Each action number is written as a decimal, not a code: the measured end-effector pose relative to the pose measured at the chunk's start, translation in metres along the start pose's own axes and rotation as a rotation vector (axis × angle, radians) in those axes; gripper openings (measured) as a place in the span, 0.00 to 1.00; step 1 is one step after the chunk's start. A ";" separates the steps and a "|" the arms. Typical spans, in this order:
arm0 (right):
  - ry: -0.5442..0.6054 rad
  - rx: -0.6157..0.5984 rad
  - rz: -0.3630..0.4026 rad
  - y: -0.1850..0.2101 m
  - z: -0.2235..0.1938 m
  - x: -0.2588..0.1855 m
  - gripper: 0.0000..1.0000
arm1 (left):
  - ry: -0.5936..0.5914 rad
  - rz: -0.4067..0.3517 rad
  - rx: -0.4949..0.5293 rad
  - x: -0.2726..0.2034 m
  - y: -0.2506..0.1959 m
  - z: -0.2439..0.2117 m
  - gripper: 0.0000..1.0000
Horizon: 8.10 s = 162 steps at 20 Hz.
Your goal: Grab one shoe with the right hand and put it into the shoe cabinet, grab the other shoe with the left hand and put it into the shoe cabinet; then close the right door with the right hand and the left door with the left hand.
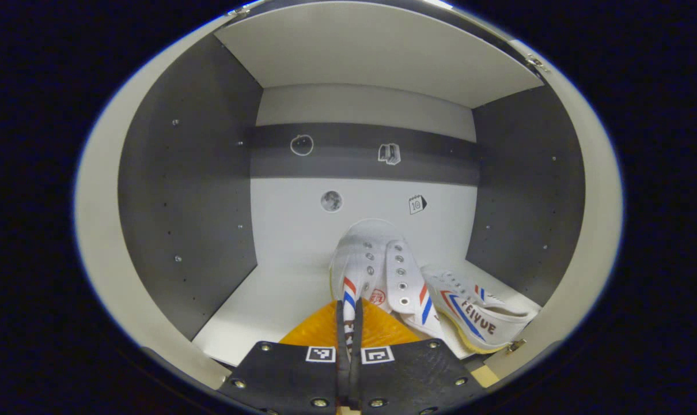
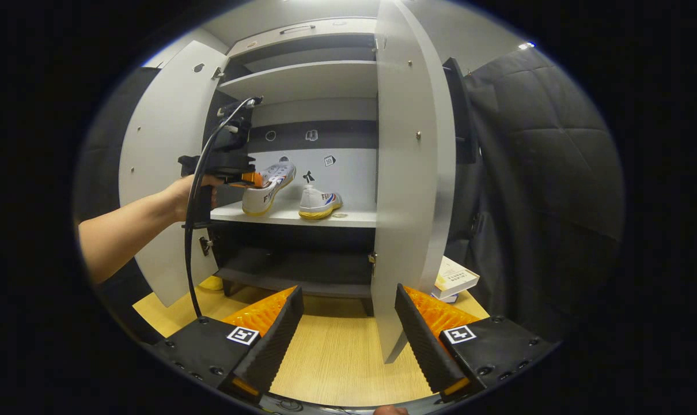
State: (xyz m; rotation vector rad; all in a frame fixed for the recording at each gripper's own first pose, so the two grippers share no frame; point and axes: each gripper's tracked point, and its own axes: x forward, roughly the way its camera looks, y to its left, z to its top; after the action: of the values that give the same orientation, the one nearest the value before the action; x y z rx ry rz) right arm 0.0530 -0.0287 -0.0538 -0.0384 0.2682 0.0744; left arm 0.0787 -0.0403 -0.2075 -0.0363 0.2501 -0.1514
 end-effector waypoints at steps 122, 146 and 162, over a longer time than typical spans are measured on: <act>-0.236 0.086 -0.143 -0.089 0.131 0.021 0.96 | -0.339 0.161 0.027 -0.300 0.096 0.058 0.93; -0.292 0.070 -0.021 -0.017 0.135 -0.063 0.97 | -0.364 0.173 0.069 -0.299 0.057 0.073 0.93; -0.305 0.041 -0.028 -0.006 0.118 -0.133 0.98 | -0.365 0.148 0.073 -0.298 0.057 0.070 0.93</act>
State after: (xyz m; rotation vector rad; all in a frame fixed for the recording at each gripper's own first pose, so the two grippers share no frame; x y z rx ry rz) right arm -0.0438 -0.0382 0.0951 0.0105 -0.0354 0.0456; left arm -0.1807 0.0627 -0.0705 0.0268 -0.1169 -0.0052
